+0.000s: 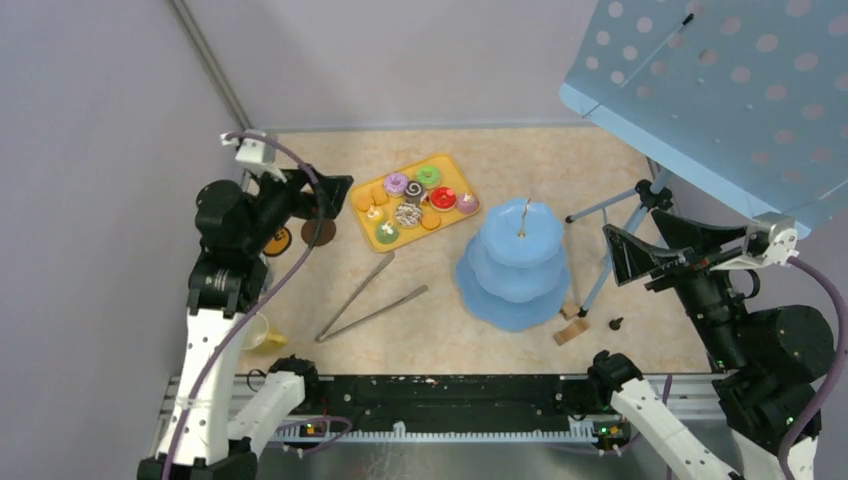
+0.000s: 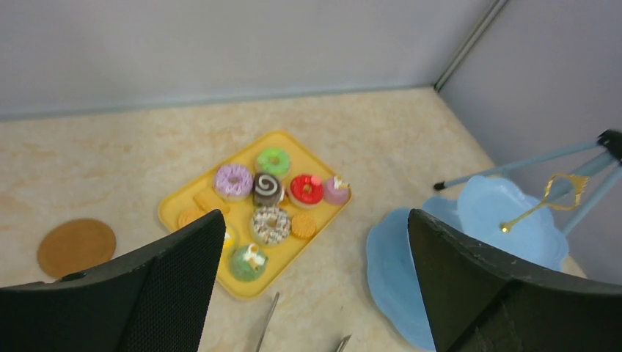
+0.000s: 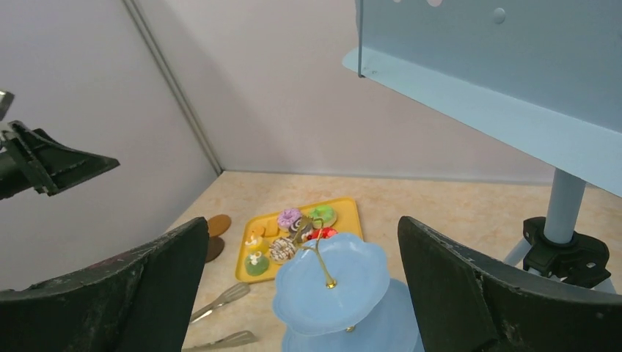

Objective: Serve the afternoon tea

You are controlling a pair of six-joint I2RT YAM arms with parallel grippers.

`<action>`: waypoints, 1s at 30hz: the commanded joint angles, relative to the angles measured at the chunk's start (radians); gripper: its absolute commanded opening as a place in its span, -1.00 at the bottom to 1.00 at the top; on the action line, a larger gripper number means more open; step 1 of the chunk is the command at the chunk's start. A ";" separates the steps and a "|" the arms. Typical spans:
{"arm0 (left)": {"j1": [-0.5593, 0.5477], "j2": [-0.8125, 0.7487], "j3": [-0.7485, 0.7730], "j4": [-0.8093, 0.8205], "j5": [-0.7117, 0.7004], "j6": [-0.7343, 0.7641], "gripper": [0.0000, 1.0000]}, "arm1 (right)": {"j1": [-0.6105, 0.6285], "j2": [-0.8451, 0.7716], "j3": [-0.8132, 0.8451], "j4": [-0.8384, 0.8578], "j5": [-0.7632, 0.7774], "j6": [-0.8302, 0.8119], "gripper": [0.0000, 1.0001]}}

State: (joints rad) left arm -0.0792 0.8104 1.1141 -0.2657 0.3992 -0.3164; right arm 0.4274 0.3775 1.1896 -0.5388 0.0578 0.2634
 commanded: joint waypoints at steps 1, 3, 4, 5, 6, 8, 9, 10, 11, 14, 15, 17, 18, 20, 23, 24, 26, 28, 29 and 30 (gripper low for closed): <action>-0.161 0.130 0.092 -0.292 -0.243 0.149 0.97 | -0.010 0.005 -0.028 0.037 -0.034 -0.052 0.97; -0.323 0.190 0.115 -0.401 -0.491 0.185 0.97 | -0.010 -0.002 -0.044 0.051 -0.047 -0.063 0.97; -0.393 0.214 0.118 -0.440 -0.569 0.193 0.97 | -0.010 -0.010 -0.054 0.063 -0.050 -0.068 0.97; -0.443 0.240 0.114 -0.469 -0.612 0.200 0.97 | -0.010 -0.020 -0.064 0.074 -0.053 -0.076 0.97; -0.478 0.266 0.108 -0.488 -0.614 0.212 0.97 | -0.010 -0.031 -0.073 0.087 -0.082 -0.084 0.97; -0.538 0.321 0.084 -0.534 -0.609 0.238 0.97 | -0.009 -0.050 -0.087 0.111 -0.112 -0.092 0.97; -0.565 0.348 0.069 -0.553 -0.611 0.245 0.97 | -0.009 -0.059 -0.094 0.121 -0.118 -0.093 0.97; -0.590 0.382 0.050 -0.566 -0.596 0.253 0.97 | -0.010 -0.066 -0.099 0.127 -0.122 -0.094 0.97; -0.615 0.415 0.033 -0.575 -0.574 0.262 0.97 | -0.009 -0.072 -0.104 0.131 -0.122 -0.095 0.97; -0.694 0.512 -0.014 -0.591 -0.494 0.279 0.97 | -0.010 -0.076 -0.108 0.129 -0.123 -0.094 0.97; -0.710 0.553 -0.010 -0.607 -0.479 0.275 0.97 | -0.010 -0.075 -0.107 0.126 -0.130 -0.093 0.97; -0.730 0.629 -0.013 -0.596 -0.476 0.281 0.97 | -0.009 -0.076 -0.108 0.121 -0.143 -0.092 0.97; -0.733 0.664 -0.008 -0.595 -0.474 0.280 0.97 | -0.010 -0.078 -0.109 0.120 -0.147 -0.091 0.97; -0.735 0.727 0.008 -0.594 -0.456 0.264 0.97 | -0.009 -0.082 -0.110 0.118 -0.150 -0.089 0.97; -0.735 0.791 0.007 -0.574 -0.445 0.241 0.97 | -0.009 -0.089 -0.108 0.111 -0.147 -0.089 0.97; -0.734 0.806 0.003 -0.567 -0.451 0.231 0.96 | -0.010 -0.092 -0.106 0.108 -0.147 -0.088 0.97; -0.734 0.830 -0.005 -0.556 -0.462 0.210 0.84 | -0.010 -0.100 -0.110 0.109 -0.147 -0.086 0.97; -0.733 0.853 -0.011 -0.538 -0.464 0.193 0.70 | -0.010 -0.109 -0.115 0.108 -0.147 -0.086 0.97; -0.733 0.864 -0.011 -0.528 -0.460 0.186 0.60 | -0.010 -0.113 -0.118 0.110 -0.147 -0.086 0.97; -0.733 0.874 -0.011 -0.521 -0.456 0.180 0.52 | -0.009 -0.115 -0.121 0.110 -0.147 -0.086 0.97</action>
State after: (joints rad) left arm -0.8146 1.6550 1.1049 -0.8326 -0.0677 -0.0940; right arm 0.4267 0.2821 1.0809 -0.4526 -0.0776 0.1837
